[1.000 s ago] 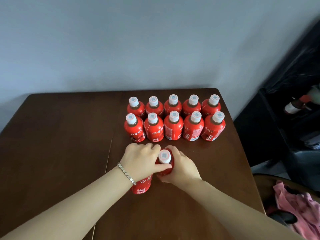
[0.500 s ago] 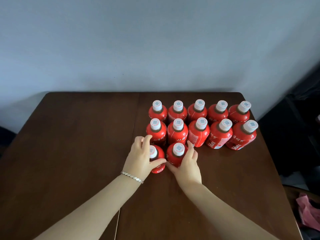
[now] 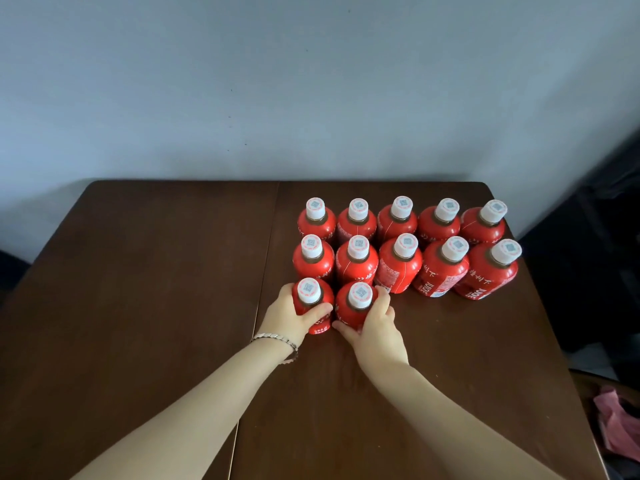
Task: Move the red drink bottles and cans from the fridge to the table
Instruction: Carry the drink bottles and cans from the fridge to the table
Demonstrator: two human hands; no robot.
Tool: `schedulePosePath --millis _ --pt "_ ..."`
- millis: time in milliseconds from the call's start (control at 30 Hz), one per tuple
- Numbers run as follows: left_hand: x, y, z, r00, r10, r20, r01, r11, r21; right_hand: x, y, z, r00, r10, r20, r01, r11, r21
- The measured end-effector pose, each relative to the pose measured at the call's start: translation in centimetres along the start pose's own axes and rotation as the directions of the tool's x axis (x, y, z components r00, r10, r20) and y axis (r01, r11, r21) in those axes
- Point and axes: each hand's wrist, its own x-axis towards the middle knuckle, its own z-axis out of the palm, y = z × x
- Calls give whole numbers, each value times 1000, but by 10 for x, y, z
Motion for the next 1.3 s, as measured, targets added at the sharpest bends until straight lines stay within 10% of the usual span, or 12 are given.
schedulePosePath --millis 100,367,700,1100,1300 --pt "-5 0 6 1000 -23 -7 22 998 -63 3 2 -4 999 -34 26 35 998 -59" --pt "-28 19 -1 974 -225 21 186 853 487 1 3 -25 983 18 181 50 930 -363" --pt "-109 67 -20 871 140 472 -469 523 711 -109 14 -79 977 77 198 27 880 -475" --pt "-311 148 73 371 413 832 -904 -45 425 -362 107 -165 942 266 -205 -322 890 -322" --pt "-500 167 161 -50 400 915 -941 -327 92 -557 182 -187 736 492 -466 -602 790 -117"
